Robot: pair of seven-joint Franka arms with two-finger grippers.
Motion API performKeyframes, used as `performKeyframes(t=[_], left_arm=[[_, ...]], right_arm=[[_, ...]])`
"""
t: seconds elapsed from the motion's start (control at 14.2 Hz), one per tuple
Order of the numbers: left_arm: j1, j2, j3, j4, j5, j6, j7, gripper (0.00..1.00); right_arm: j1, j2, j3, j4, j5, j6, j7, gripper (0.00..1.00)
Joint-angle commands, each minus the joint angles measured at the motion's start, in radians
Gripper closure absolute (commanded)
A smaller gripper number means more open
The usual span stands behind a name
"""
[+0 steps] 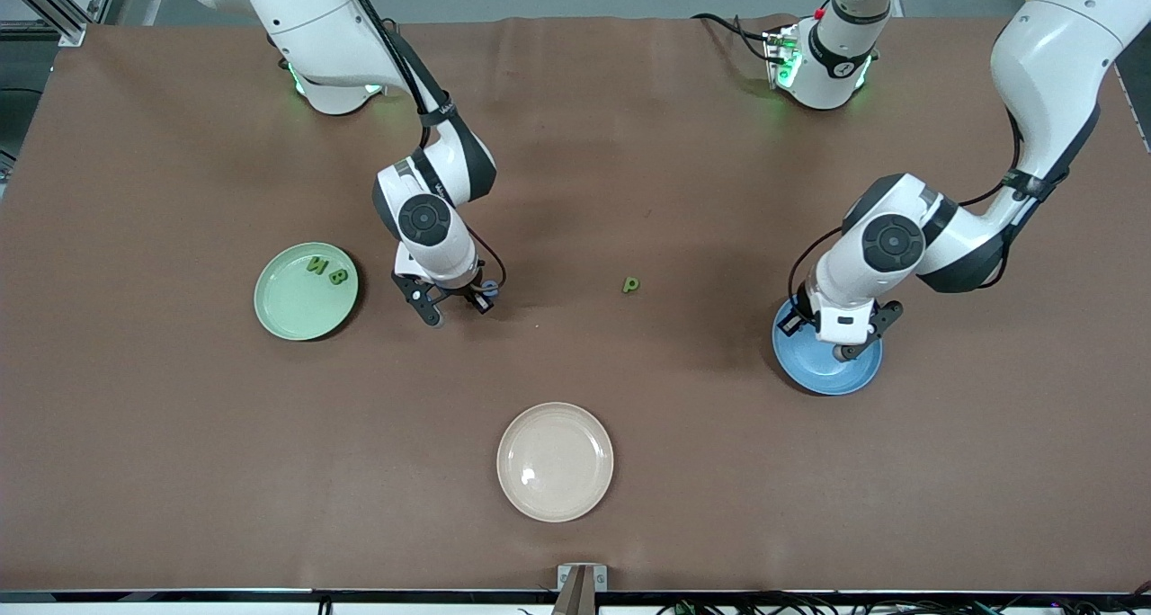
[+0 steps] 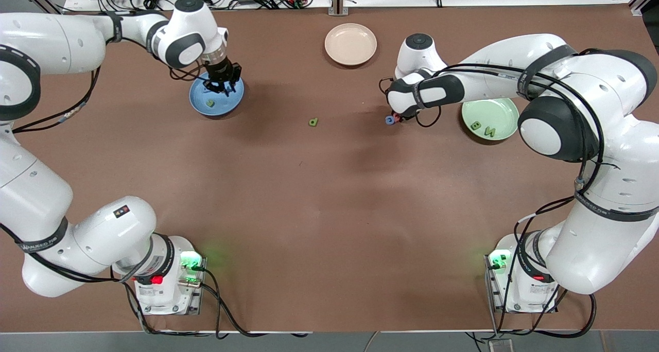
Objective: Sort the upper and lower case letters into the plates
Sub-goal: 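Place the x on the blue plate while the right gripper places the Q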
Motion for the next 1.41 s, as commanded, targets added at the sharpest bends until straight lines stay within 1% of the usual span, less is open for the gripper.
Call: performKeyframes(t=[0.0, 0.07, 0.14, 0.21, 0.42, 0.49, 0.64, 0.78, 0.92, 1.13, 1.2, 1.34], left_arm=[[0.015, -0.003, -0.004, -0.012, 0.065, 0.005, 0.053, 0.85], [0.015, 0.019, 0.005, 0.001, 0.096, 0.005, 0.058, 0.85], [0.015, 0.031, 0.017, 0.012, 0.119, 0.006, 0.064, 0.85], [0.012, 0.042, 0.034, 0.024, 0.134, 0.008, 0.085, 0.85], [-0.002, 0.074, 0.065, 0.061, 0.139, 0.015, 0.144, 0.85], [-0.005, 0.086, 0.071, 0.072, 0.139, 0.025, 0.158, 0.85], [-0.018, 0.106, 0.082, 0.101, 0.139, 0.031, 0.182, 0.84], [-0.056, 0.109, 0.121, 0.126, 0.139, 0.032, 0.211, 0.85], [-0.077, 0.117, 0.138, 0.141, 0.139, 0.034, 0.211, 0.84], [-0.088, 0.129, 0.14, 0.152, 0.139, 0.046, 0.211, 0.84], [-0.096, 0.135, 0.152, 0.155, 0.139, 0.052, 0.211, 0.82], [-0.108, 0.135, 0.163, 0.155, 0.139, 0.064, 0.213, 0.82]], right_arm=[[0.003, -0.002, -0.008, -0.011, -0.003, -0.012, 0.018, 0.96], [-0.003, -0.009, -0.011, -0.011, -0.003, -0.027, 0.012, 1.0], [-0.006, -0.017, -0.015, -0.009, -0.006, -0.052, -0.001, 1.0], [-0.017, -0.045, -0.015, -0.009, -0.011, -0.09, -0.026, 1.0], [-0.083, -0.127, -0.015, -0.014, -0.011, -0.193, -0.124, 1.0], [-0.1, -0.155, -0.017, -0.035, -0.013, -0.208, -0.164, 1.0], [-0.138, -0.241, -0.017, -0.124, -0.034, -0.201, -0.253, 1.0], [-0.195, -0.311, -0.017, -0.196, -0.063, -0.198, -0.342, 1.0], [-0.259, -0.364, -0.017, -0.245, -0.071, -0.198, -0.456, 1.0], [-0.345, -0.401, -0.017, -0.294, -0.117, -0.187, -0.569, 1.0], [-0.374, -0.405, -0.017, -0.313, -0.129, -0.169, -0.612, 1.0], [-0.434, -0.405, -0.015, -0.357, -0.131, -0.1, -0.701, 1.0]])
